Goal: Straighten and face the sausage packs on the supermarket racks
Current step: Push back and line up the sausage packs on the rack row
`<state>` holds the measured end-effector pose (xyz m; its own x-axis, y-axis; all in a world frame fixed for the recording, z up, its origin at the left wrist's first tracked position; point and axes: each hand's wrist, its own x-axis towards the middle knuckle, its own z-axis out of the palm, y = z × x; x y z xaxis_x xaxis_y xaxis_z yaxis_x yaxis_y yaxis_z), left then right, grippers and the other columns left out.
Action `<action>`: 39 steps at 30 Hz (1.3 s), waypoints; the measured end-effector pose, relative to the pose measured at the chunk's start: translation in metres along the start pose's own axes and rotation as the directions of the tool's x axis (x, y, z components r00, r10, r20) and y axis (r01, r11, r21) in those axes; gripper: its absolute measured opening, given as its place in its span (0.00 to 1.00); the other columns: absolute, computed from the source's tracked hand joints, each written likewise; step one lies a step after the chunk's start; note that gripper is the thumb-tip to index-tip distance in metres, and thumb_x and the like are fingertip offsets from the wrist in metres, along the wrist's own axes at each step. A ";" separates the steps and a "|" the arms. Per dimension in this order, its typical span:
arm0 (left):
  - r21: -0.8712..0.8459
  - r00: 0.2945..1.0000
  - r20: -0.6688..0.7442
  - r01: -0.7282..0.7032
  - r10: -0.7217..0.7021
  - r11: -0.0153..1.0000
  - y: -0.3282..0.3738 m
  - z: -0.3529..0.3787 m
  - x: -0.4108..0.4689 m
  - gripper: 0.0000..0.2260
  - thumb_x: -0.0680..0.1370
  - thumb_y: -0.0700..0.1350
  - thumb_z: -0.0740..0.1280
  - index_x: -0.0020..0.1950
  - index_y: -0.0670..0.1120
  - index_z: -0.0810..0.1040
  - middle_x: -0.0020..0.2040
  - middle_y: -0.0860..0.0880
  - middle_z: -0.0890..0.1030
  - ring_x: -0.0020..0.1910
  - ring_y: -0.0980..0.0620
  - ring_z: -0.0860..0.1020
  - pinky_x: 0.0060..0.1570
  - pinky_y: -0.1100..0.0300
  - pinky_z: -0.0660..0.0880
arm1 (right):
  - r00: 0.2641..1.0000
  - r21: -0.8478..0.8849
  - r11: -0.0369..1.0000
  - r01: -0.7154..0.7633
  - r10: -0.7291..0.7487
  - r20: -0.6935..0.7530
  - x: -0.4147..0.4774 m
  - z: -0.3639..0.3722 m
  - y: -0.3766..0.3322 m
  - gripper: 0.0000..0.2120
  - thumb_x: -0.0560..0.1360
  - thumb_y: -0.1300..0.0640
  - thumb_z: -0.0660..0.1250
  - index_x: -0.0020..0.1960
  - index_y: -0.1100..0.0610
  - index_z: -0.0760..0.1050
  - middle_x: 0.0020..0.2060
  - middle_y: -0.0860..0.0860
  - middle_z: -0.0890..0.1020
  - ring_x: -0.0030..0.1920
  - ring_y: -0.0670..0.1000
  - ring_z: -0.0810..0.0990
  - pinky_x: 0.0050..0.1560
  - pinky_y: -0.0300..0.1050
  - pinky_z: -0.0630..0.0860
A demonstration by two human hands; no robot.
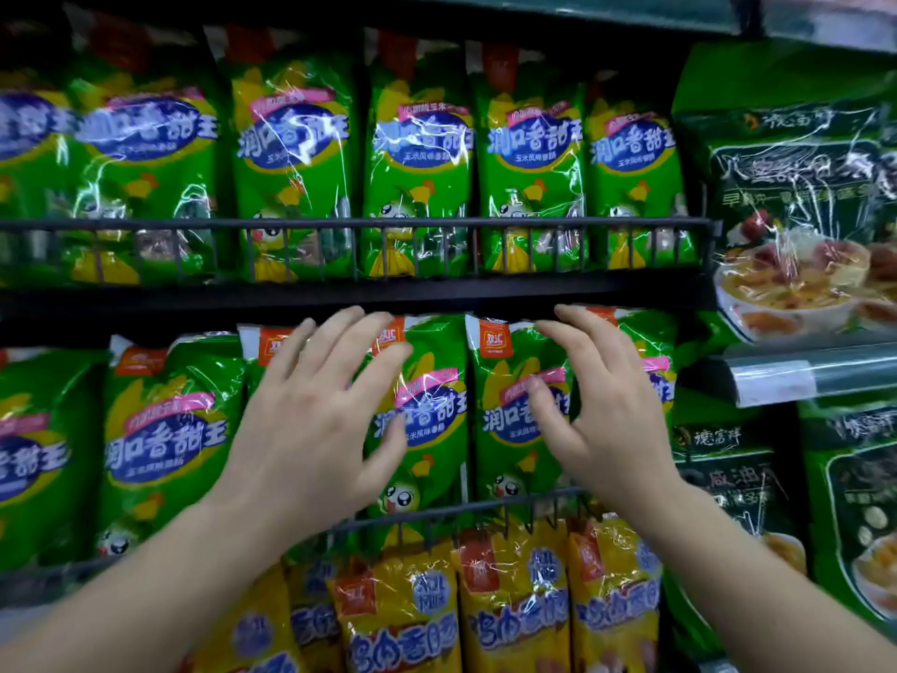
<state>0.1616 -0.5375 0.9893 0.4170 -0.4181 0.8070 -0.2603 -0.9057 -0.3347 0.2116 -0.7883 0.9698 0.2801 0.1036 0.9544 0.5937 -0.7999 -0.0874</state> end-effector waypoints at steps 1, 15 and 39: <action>-0.002 0.999 0.032 0.013 -0.013 1.000 0.004 0.007 -0.006 0.25 0.75 0.54 0.59 0.68 0.45 0.74 0.71 0.43 0.72 0.72 0.43 0.67 0.72 0.42 0.62 | 0.999 -0.004 1.000 -0.029 0.029 0.015 -0.013 0.005 0.001 0.23 0.76 0.47 0.62 0.68 0.57 0.73 0.67 0.53 0.74 0.68 0.53 0.70 0.66 0.50 0.70; 0.077 0.964 0.261 0.035 -0.054 0.996 0.040 0.074 -0.046 0.38 0.74 0.63 0.58 0.79 0.47 0.58 0.80 0.39 0.53 0.79 0.38 0.50 0.72 0.41 0.55 | 0.896 -0.135 0.918 -0.372 0.393 0.205 -0.072 0.038 0.009 0.40 0.78 0.46 0.65 0.81 0.52 0.47 0.43 0.48 0.73 0.44 0.51 0.73 0.38 0.44 0.67; 0.065 0.945 0.304 0.105 -0.120 0.992 0.049 0.084 -0.041 0.44 0.73 0.70 0.57 0.81 0.49 0.46 0.80 0.40 0.39 0.78 0.35 0.39 0.73 0.37 0.50 | 0.923 -0.456 0.876 -0.154 0.292 0.249 -0.038 0.047 0.017 0.45 0.73 0.24 0.40 0.80 0.49 0.35 0.48 0.54 0.82 0.55 0.58 0.78 0.44 0.50 0.76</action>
<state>0.2044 -0.5705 0.8990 0.6902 -0.3077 0.6549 -0.1582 -0.9474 -0.2784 0.2469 -0.7778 0.9188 0.6200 0.0089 0.7845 0.1327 -0.9867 -0.0936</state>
